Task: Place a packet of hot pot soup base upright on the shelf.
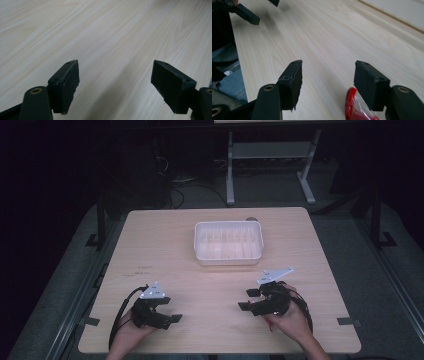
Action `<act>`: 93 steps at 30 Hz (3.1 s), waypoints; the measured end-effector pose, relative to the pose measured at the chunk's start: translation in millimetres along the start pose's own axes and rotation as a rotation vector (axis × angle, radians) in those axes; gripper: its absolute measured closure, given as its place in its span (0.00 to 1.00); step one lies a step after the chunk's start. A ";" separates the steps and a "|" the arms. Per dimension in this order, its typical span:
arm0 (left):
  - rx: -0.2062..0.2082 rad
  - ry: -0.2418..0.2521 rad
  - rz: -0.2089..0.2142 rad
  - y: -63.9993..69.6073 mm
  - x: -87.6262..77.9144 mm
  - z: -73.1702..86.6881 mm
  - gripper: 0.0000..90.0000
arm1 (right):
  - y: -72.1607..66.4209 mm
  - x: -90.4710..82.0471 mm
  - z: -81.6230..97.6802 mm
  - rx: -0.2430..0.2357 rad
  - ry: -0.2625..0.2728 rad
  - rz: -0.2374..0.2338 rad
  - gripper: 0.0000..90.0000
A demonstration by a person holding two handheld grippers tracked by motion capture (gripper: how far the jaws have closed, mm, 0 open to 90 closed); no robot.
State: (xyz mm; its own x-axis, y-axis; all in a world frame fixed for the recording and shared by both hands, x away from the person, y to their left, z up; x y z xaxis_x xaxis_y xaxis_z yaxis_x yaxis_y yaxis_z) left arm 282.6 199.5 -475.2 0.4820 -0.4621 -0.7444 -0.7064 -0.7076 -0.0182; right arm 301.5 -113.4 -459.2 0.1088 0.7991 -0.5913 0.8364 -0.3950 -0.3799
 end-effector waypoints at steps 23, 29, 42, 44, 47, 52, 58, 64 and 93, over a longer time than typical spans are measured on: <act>0.146 0.016 0.132 61.6 30.0 -69.3 0.34 | 43.5 -92.6 44.6 0.165 0.122 0.131 0.43; 0.161 0.019 0.188 76.8 42.3 -89.0 0.37 | 51.6 -102.6 50.0 0.202 0.127 0.154 0.43; 0.223 0.013 0.243 119.8 75.5 -130.3 0.44 | 65.6 -117.6 64.5 0.262 0.143 0.204 0.43; 0.234 0.005 0.247 126.6 80.9 -134.9 0.44 | 67.6 -118.2 66.5 0.266 0.139 0.213 0.43; 0.244 -0.003 0.258 135.5 87.9 -141.4 0.44 | 68.8 -118.3 67.9 0.271 0.136 0.214 0.43; 0.253 -0.020 0.254 148.7 99.1 -150.6 0.39 | 70.2 -118.5 69.8 0.278 0.133 0.220 0.43; 0.275 -0.049 0.257 167.4 110.4 -158.4 0.36 | 74.4 -118.7 73.7 0.314 0.149 0.220 0.43; 0.293 -0.083 0.216 182.3 125.1 -160.9 0.31 | 75.6 -118.2 74.7 0.318 0.142 0.230 0.43; 0.335 -0.139 0.119 189.0 143.9 -147.6 0.26 | 88.1 -106.3 88.2 0.414 0.103 0.199 0.49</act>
State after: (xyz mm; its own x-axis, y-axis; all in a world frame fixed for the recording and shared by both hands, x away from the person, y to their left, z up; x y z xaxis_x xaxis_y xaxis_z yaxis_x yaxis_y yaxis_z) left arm 294.9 -79.6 -487.2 0.3276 -0.4375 -0.8374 -0.8946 -0.4288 -0.1259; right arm 316.3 -273.2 -492.6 0.3158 0.7217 -0.6160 0.5112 -0.6764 -0.5303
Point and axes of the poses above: each handheld gripper's, and its own axes: x roughly forward along the jaws, z roughly out of its underside, y roughly to its right, the point moved 5 cm from there along x, roughly forward along the jaws, and after that the axes turned 12 degrees about -z, right-handed, at the moved point
